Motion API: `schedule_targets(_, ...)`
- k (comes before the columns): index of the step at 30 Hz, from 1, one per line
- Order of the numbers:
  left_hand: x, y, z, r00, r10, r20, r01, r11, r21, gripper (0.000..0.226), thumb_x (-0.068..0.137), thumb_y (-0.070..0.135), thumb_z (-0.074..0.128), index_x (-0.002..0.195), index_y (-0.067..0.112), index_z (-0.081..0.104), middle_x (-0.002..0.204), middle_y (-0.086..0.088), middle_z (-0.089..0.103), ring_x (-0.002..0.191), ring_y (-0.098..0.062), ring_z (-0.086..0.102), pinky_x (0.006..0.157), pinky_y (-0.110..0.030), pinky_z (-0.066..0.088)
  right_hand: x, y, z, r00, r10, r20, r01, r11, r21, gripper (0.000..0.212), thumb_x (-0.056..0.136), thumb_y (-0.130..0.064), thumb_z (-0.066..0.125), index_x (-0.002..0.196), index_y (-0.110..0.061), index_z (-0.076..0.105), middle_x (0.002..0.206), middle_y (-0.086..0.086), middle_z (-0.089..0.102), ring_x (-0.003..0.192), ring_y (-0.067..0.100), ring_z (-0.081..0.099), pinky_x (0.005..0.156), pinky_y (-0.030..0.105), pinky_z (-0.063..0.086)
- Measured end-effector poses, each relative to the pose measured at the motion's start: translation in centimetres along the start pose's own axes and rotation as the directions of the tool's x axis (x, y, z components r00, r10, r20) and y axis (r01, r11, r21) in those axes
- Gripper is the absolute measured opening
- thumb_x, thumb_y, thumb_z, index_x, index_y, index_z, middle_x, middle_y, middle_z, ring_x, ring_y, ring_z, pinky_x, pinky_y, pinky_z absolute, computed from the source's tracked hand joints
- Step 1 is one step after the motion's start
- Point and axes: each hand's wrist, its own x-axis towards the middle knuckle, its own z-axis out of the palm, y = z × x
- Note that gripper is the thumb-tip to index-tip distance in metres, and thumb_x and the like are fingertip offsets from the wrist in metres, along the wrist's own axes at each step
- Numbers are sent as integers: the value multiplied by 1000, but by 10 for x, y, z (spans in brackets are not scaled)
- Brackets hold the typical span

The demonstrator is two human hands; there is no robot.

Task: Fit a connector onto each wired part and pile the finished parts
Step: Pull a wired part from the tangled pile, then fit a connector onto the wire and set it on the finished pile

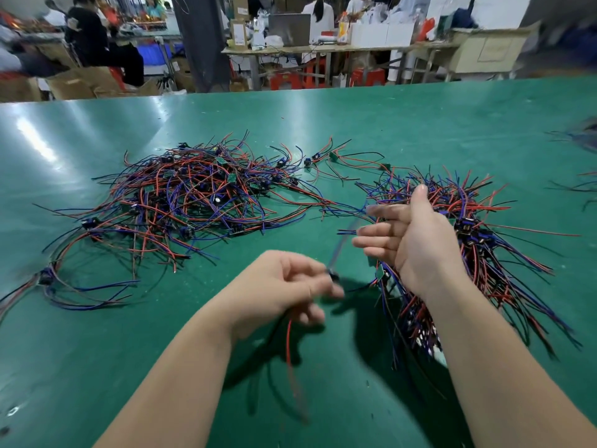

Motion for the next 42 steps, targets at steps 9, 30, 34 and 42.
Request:
schedule_targets(9,16,-21,11,892,396,-219,-275,858,435,50,75,14,68,115,42,57,104,12,72,58,-8,46,62,-24,49,-18,35,20,856,-425,295,511,602,-613,19,74,-14,77,92,-20,77,80,-9,73,69,6,68,74,34,58)
schedule_targets(30,9,-24,-77,501,301,-812,682,440,584,20,94,42,49,100,34,67,93,4,60,107,-27,50,92,-41,24,-1,-9,-28,699,-713,54,387,314,-867,14,85,-17,63,96,-14,72,106,13,59,106,32,53,94,50,41)
schedule_targets(34,9,-23,-71,379,517,-768,563,530,634,17,94,38,52,87,33,66,82,5,68,95,-27,50,83,-38,17,-10,2,-12,639,-751,167,537,280,-795,11,83,-8,65,91,-10,72,97,9,62,95,28,58,87,47,45)
schedule_targets(42,12,-30,-80,530,336,-778,650,429,628,27,87,52,59,104,34,68,92,7,66,99,-22,55,86,-39,26,-12,12,-1,622,-725,295,626,234,-744,9,82,-2,66,88,-5,72,90,7,63,87,23,58,82,27,42)
